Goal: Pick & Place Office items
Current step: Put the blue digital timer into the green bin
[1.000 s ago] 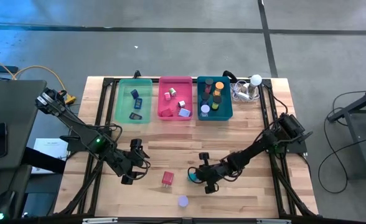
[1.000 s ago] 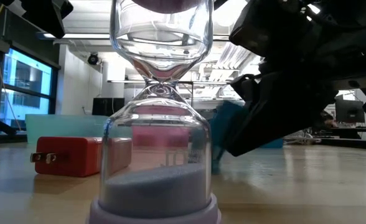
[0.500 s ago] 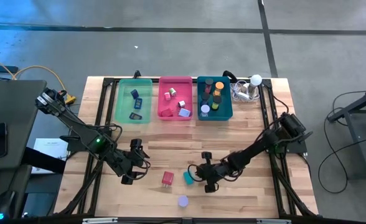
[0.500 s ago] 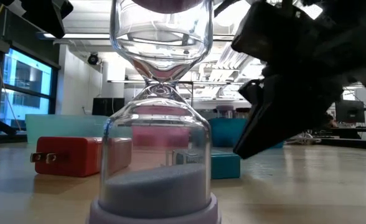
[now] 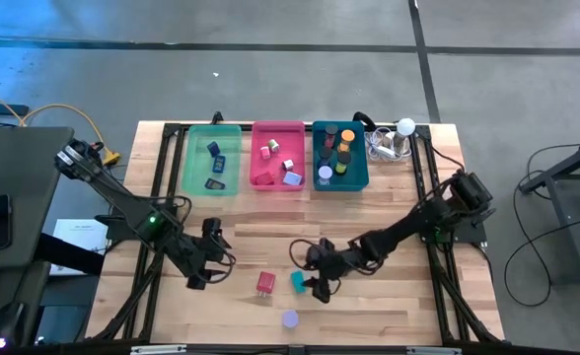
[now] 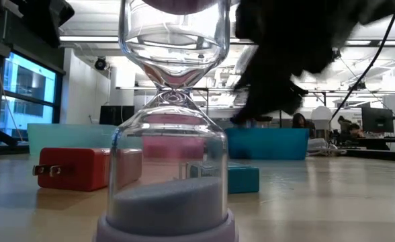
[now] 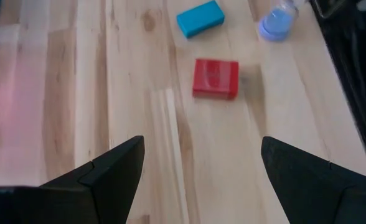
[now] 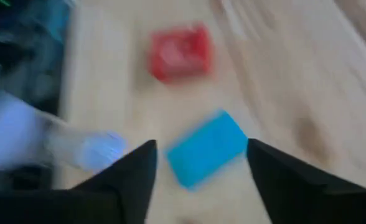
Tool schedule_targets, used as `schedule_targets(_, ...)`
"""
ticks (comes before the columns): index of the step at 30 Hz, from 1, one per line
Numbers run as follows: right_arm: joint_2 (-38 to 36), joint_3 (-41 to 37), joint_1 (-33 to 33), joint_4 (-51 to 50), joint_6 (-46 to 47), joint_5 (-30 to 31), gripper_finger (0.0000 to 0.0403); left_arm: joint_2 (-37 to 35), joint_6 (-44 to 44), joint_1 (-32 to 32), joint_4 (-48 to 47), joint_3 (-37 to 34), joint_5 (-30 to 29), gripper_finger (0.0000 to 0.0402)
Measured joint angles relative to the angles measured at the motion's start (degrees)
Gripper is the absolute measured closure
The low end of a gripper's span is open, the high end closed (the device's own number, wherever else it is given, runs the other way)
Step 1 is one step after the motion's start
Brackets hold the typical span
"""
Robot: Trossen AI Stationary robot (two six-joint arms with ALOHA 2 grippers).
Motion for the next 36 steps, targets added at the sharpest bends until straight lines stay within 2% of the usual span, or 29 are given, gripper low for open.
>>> schedule_targets(2, -0.2, 2.9, -0.3, 0.3, 0.2, -1.8, 0.0139, -1.7, 1.1, 0.6, -1.9, 0.0, 2.0, 0.0086)
schedule_targets(5, -0.3, 7.9, -0.1, -3.7, -1.1, -0.9, 0.0122, -4.8, 1.9, 1.3, -5.8, 0.0, 3.3, 0.0086)
schedule_targets(10, -0.3, 17.8, 0.1, -16.5, -1.1, 3.6, 0.0131, -10.0, 1.8, 1.3, -12.8, 0.0, 3.7, 0.0086)
schedule_targets(16, 2.4, 24.6, 0.0, -23.3, 2.3, 4.0, 0.0145, -14.8, 1.7, 1.3, -14.8, 0.0, 3.7, 0.0086)
schedule_targets(23, 6.7, 25.2, -0.3, -26.6, 11.7, 2.9, 0.0149, -16.7, 1.7, 0.9, -16.8, 0.0, 3.7, 0.0086)
schedule_targets(28, 10.3, 25.2, -0.9, -26.7, 14.4, -1.7, 0.0149, -16.3, 2.1, 0.0, -18.5, 0.0, 3.9, 0.0086)
schedule_targets(36, 11.9, 25.2, -2.5, -28.6, 18.5, -3.1, 0.0149, -16.3, 4.5, -0.9, -18.6, 0.0, 3.8, 0.0086)
